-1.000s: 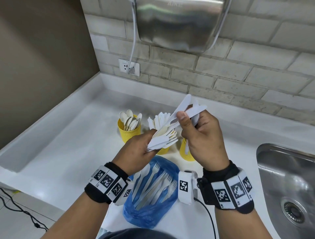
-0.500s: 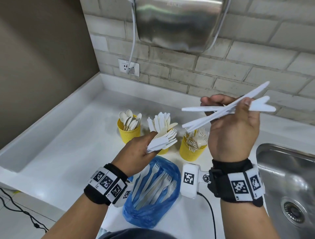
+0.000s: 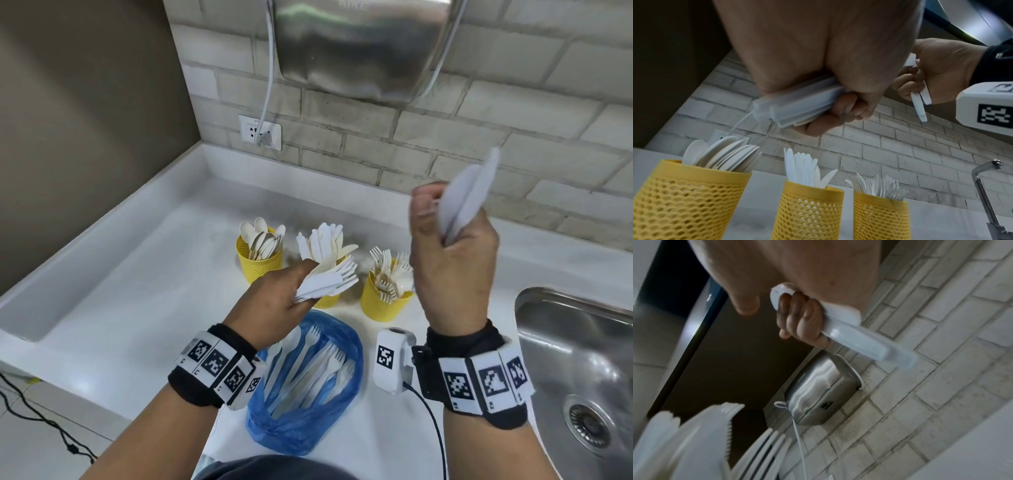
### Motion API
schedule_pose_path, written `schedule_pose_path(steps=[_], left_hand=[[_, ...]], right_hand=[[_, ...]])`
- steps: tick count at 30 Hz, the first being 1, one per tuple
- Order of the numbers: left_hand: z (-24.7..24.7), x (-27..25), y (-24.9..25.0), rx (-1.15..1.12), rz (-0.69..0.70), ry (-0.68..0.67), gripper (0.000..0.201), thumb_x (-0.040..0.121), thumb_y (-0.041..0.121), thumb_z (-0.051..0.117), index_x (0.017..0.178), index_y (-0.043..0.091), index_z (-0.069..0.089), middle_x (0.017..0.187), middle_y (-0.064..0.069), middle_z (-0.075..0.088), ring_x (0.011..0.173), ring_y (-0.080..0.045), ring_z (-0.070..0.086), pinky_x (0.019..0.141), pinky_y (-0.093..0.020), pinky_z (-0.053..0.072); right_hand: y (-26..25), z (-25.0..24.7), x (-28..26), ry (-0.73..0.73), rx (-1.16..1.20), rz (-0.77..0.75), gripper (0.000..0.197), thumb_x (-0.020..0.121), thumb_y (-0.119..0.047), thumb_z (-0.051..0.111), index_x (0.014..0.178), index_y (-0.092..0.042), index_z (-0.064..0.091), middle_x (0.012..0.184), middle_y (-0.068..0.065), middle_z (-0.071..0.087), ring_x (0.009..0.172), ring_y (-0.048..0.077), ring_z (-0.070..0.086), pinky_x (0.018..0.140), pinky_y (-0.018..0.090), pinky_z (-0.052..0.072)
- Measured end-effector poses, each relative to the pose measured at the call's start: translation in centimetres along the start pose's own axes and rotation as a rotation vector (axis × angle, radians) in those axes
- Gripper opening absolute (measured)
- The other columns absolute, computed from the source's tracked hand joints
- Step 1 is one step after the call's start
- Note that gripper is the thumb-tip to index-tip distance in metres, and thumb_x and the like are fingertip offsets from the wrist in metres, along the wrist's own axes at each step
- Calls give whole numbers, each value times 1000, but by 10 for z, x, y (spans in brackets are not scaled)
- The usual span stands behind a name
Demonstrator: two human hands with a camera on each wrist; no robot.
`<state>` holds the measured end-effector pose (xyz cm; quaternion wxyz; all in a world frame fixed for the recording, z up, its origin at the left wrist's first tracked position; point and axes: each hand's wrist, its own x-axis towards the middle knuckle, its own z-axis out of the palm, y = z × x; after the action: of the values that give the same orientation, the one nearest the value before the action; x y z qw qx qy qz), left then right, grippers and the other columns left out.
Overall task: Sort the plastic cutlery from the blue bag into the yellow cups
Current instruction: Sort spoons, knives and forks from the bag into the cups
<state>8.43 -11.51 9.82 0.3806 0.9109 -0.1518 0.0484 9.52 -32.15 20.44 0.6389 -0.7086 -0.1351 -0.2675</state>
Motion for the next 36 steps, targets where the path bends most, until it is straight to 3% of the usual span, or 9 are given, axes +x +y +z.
schedule_pose_path(steps=[4,8,12,18,23,26,29,33,36], left_hand=[[-2,-1,1,64,-19,-5,42,94,22,64,132,35,51,105,8,72,86,-14,65,72,-39,55],[-4,0,1,154,-26,-12,44,92,22,65,130,39,50,100,8,71,81,-16,64,65,-34,52],[-5,-1,1,189,-35,-10,44,92,22,66,132,34,51,101,6,71,79,-18,64,61,-27,44],[-4,-2,2,156,-49,-7,41,94,25,65,132,33,51,104,6,71,82,-18,64,64,-30,50],[-8,-2,5,186,-29,-8,43,95,26,63,134,35,48,97,4,73,76,-19,64,63,-37,54],[-7,1,6,183,-9,-5,47,93,23,64,133,39,44,90,4,70,72,-19,62,61,-40,53],[-7,0,6,161,2,-2,45,92,22,63,131,37,47,86,4,68,70,-19,60,60,-40,52],[-8,-2,4,130,-2,20,38,94,23,64,127,35,49,92,6,70,70,-14,59,59,-29,49],[-7,-3,5,-15,-10,56,32,96,28,66,126,33,55,96,9,71,76,-8,62,65,-27,51]], right_hand=[[3,4,-8,-268,-185,57,20,89,-39,74,89,-19,73,49,-7,40,45,16,39,47,21,37],[14,4,-11,-503,-371,93,9,87,-35,78,83,-27,74,45,-11,38,43,7,35,49,19,32],[16,4,-12,-596,-466,38,25,93,-30,71,69,-21,66,50,-9,45,50,8,44,52,20,32],[9,9,-11,-424,-391,-14,36,98,-21,65,68,-35,51,54,-11,47,50,7,45,52,17,32],[8,14,-14,-173,-250,-32,18,102,-17,58,85,-13,55,61,-20,53,53,1,49,52,10,33],[13,21,-21,-230,-202,5,13,98,-23,67,86,-24,62,58,-11,54,51,3,49,54,17,40],[20,23,-24,-305,-229,40,32,97,-27,70,68,-36,59,55,-6,49,53,4,45,55,26,39],[25,23,-18,-131,-137,119,32,105,-35,54,86,-13,66,63,-7,61,54,12,54,55,30,42],[21,21,-11,82,167,209,36,111,-30,40,86,-13,59,68,9,63,43,23,48,45,31,43]])
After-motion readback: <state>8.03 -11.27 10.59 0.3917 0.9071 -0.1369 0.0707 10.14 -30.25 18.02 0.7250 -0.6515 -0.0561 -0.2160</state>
